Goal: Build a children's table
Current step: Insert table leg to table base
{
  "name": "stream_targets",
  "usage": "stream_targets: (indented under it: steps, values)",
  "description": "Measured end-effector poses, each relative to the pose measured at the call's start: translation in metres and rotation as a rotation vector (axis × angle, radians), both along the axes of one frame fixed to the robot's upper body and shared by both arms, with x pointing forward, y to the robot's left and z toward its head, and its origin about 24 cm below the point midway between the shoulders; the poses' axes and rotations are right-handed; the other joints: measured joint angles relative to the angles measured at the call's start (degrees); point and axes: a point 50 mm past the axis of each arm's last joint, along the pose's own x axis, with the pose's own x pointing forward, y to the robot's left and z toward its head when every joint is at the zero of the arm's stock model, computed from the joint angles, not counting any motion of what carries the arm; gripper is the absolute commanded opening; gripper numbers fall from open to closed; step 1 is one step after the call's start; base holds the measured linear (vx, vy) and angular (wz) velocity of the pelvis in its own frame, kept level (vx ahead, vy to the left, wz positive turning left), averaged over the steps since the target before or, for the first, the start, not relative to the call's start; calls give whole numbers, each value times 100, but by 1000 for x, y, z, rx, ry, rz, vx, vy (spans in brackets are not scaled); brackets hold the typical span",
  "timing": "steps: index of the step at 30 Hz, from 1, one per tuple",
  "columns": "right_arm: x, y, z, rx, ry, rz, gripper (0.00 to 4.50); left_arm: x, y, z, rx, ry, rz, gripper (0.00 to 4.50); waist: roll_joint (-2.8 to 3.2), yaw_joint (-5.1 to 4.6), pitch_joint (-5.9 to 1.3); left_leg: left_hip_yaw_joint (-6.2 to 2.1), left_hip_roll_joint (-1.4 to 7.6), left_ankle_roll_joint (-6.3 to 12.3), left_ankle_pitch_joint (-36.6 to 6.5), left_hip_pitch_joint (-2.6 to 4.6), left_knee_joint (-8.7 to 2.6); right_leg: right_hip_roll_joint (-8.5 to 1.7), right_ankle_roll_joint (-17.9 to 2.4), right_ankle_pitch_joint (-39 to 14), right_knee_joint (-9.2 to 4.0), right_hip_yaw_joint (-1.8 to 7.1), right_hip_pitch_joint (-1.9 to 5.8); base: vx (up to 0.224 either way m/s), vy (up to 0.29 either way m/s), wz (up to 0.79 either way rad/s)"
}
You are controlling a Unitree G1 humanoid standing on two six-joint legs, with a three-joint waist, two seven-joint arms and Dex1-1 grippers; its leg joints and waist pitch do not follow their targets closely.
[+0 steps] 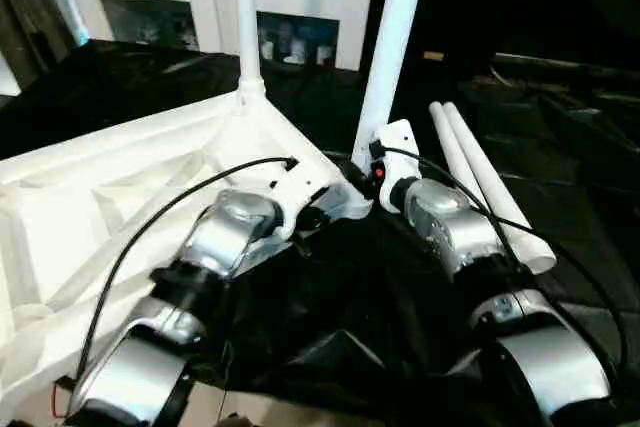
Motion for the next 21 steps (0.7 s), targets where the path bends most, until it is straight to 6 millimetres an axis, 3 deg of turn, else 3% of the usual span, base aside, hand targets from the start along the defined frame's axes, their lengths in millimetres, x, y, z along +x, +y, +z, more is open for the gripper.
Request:
stream_targets:
  steps: [12,13,19,21]
  values:
    - [4,5,0,19,0,-18,189,2,1,0,15,0,17,0,2,-16,1,0,-2,-1,1,8,1,0,18,-9,0,2,2,0,0,0]
    - [5,5,0,25,-3,-20,224,2,1,0,15,-3,16,0,2,-16,1,0,-2,-1,1,8,1,0,18,-9,0,2,2,0,0,0]
    - [2,3,-6,50,22,-15,278,3,4,2,10,-28,-11,0,26,-16,20,0,-1,0,1,-15,0,0,18,-9,-1,1,-15,0,0,0]
    - [2,4,-5,55,16,-2,315,3,5,3,8,-33,-22,0,28,-17,21,0,0,-1,1,-28,-1,1,12,-5,-1,1,-28,0,0,0]
